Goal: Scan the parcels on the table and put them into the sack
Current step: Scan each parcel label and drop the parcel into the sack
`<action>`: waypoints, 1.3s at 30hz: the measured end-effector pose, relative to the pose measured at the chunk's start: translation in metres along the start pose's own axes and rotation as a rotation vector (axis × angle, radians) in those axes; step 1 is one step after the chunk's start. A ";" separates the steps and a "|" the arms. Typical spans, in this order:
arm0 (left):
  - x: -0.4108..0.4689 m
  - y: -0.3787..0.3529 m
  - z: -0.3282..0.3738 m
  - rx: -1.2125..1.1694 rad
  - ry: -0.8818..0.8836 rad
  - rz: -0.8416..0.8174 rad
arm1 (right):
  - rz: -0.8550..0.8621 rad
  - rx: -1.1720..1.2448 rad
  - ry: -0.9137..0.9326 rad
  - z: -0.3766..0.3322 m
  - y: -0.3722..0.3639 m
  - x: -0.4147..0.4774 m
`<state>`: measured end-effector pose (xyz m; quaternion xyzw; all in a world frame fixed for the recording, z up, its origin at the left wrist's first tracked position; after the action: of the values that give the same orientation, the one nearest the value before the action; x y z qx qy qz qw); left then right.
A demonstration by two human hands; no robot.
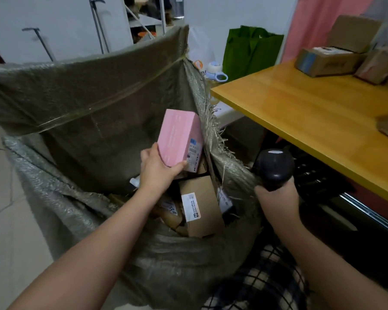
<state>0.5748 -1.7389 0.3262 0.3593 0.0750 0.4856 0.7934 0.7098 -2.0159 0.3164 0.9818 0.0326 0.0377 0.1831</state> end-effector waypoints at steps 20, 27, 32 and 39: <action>-0.055 -0.037 0.131 0.109 -0.480 -0.013 | -0.055 0.056 0.137 -0.017 0.061 0.013; -0.107 -0.099 0.239 -0.057 -0.628 -0.228 | 0.163 0.066 0.132 -0.028 0.181 0.034; -0.145 -0.153 0.313 -0.133 -0.750 -0.379 | 0.348 0.067 0.124 -0.014 0.272 0.038; -0.225 -0.219 0.413 -0.287 -0.900 -0.583 | 0.646 0.100 0.114 0.020 0.380 0.015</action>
<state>0.8084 -2.1890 0.4349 0.3842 -0.2420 0.0498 0.8896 0.7455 -2.3759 0.4362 0.9455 -0.2683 0.1468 0.1113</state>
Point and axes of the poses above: each hand's wrist, its own x-axis towards the middle knuckle, its own y-axis out of the back of the hand, z = x × y, the point moved 6 cm from there along x, towards the middle knuckle, and after that the axes turned 6 degrees about z, right-handed, at the moved point
